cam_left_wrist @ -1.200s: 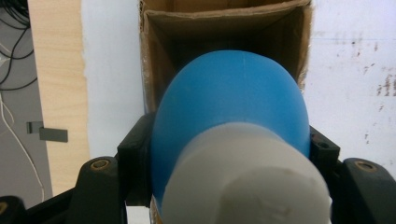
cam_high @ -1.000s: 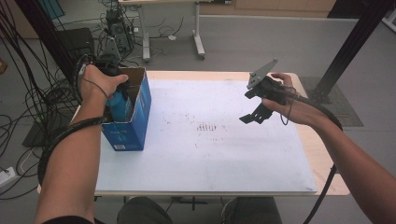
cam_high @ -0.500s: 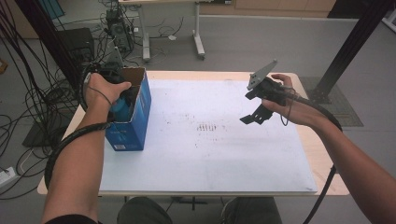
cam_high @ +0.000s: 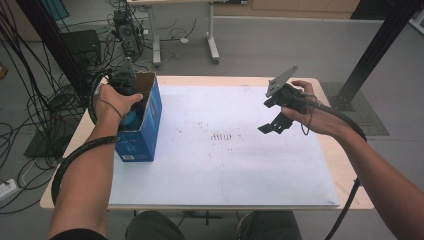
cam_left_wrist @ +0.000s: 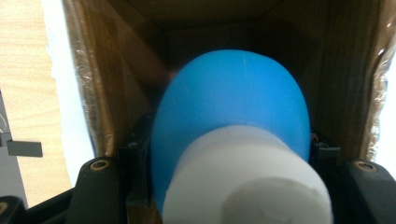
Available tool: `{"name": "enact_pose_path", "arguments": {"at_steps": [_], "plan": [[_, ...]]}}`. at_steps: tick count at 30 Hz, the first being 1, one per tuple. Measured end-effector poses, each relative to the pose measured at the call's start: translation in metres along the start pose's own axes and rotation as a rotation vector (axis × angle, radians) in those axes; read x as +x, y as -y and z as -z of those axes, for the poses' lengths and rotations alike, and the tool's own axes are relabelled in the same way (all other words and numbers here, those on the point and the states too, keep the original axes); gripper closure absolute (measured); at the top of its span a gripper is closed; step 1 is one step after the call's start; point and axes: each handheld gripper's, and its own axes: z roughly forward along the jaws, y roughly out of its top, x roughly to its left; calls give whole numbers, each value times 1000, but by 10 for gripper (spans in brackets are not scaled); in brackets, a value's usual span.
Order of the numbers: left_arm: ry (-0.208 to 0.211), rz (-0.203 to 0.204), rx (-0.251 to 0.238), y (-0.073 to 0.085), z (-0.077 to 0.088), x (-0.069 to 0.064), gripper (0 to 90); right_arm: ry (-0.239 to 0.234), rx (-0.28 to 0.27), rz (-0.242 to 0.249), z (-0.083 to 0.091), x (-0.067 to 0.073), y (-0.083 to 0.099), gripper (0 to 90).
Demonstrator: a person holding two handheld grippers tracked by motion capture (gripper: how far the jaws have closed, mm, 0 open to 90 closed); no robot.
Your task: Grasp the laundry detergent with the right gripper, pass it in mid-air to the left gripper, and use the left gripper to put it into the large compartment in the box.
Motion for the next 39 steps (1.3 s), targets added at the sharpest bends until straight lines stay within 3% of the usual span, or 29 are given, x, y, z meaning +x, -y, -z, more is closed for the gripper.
{"name": "enact_pose_path", "arguments": {"at_steps": [39], "plan": [[-5,-7,-14,-2,-2,0,368,19,2,-5,3,-2,3,54]]}}
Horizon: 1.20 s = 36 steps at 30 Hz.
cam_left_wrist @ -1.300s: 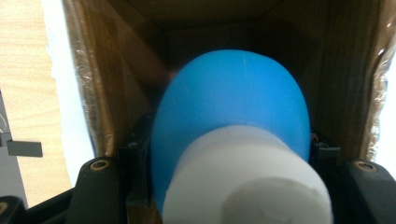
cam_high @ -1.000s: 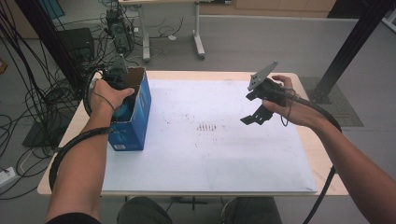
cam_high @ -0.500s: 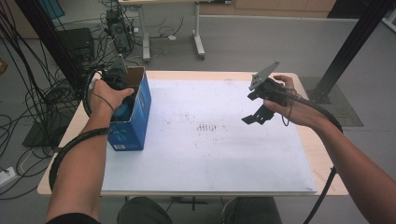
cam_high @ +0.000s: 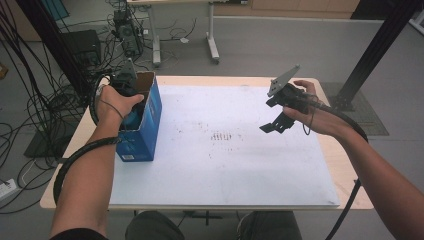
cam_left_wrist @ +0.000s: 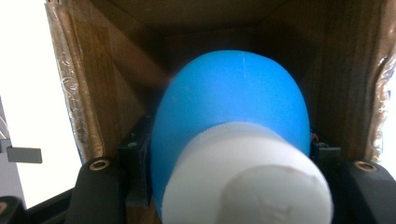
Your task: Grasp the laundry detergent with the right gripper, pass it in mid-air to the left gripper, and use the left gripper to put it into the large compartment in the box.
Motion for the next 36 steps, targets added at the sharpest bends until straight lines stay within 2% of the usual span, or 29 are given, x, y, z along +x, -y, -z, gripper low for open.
{"name": "enact_pose_path", "arguments": {"at_steps": [36], "plan": [[-2,5,-5,1,0,-1,367,10,5,14,4,-1,-3,54]]}}
